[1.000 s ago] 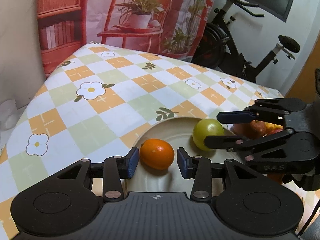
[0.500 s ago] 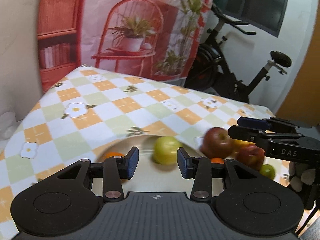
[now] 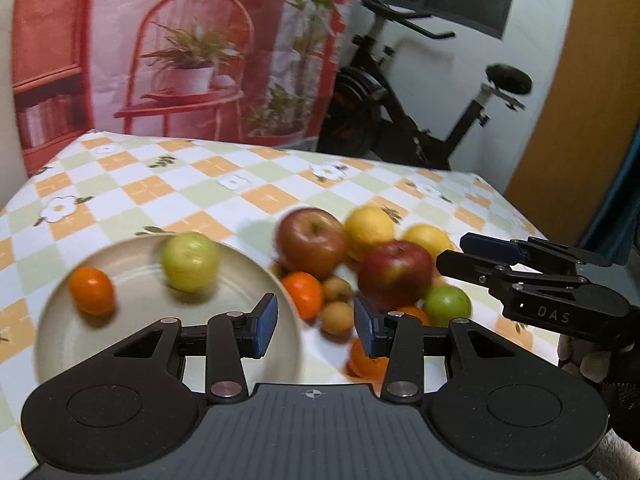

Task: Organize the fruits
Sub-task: 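Withdraw both open tools from the plate back to the fruit pile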

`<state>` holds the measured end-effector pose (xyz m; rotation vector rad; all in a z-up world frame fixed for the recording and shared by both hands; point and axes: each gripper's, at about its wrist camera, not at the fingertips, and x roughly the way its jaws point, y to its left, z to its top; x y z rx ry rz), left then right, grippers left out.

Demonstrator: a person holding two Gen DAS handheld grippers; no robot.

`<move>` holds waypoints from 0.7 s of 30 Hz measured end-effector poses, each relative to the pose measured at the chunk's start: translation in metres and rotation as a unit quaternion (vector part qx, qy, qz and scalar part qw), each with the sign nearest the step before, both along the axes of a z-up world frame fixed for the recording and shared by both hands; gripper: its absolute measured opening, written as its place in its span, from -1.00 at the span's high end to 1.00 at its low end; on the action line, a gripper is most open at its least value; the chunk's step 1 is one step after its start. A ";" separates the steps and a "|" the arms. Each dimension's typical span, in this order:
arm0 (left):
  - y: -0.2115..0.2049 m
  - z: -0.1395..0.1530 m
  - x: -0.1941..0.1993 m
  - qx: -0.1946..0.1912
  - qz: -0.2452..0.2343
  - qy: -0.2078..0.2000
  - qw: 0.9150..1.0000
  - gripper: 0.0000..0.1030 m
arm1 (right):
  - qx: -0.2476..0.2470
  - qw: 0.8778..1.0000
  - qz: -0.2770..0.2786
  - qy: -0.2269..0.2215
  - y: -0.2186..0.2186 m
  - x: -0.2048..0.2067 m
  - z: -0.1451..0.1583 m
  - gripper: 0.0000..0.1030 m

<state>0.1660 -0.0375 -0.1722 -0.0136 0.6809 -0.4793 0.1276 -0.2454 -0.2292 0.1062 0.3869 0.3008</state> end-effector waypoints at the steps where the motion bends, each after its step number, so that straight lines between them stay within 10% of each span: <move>1: -0.004 -0.002 -0.001 -0.001 -0.004 0.003 1.000 0.14 | -0.001 1.000 -0.001 0.000 -0.003 -0.004 -0.003 0.13; 21: -0.035 -0.016 -0.014 0.016 -0.045 0.011 0.999 0.14 | -0.002 0.999 0.015 0.030 -0.005 -0.012 -0.029 0.13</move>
